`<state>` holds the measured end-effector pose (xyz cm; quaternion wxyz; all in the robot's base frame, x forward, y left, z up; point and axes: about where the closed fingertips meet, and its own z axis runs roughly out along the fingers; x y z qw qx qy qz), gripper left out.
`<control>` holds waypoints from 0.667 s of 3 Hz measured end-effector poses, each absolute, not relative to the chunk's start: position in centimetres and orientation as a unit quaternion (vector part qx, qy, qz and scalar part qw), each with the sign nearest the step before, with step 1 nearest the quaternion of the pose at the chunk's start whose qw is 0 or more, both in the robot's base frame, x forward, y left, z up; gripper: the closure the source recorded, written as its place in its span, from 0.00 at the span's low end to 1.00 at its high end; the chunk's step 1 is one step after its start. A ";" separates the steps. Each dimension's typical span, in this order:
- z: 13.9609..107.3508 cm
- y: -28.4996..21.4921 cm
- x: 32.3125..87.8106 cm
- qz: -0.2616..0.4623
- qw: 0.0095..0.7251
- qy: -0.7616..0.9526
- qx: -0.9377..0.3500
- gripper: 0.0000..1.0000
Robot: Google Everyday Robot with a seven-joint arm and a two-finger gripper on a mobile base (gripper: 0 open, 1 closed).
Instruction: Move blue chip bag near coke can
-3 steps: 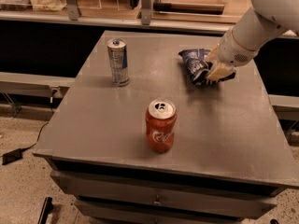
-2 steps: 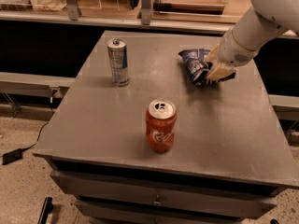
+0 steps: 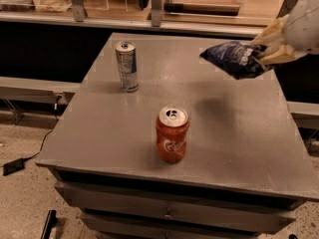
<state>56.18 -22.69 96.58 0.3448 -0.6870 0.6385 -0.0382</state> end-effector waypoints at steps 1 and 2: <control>96.4 -23.3 55.6 -0.046 0.345 0.618 -0.705 1.00; 96.3 -23.3 55.6 -0.046 0.344 0.617 -0.706 1.00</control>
Offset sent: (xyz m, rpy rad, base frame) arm -0.0074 -0.0096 0.0011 -0.0160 -0.0298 0.0386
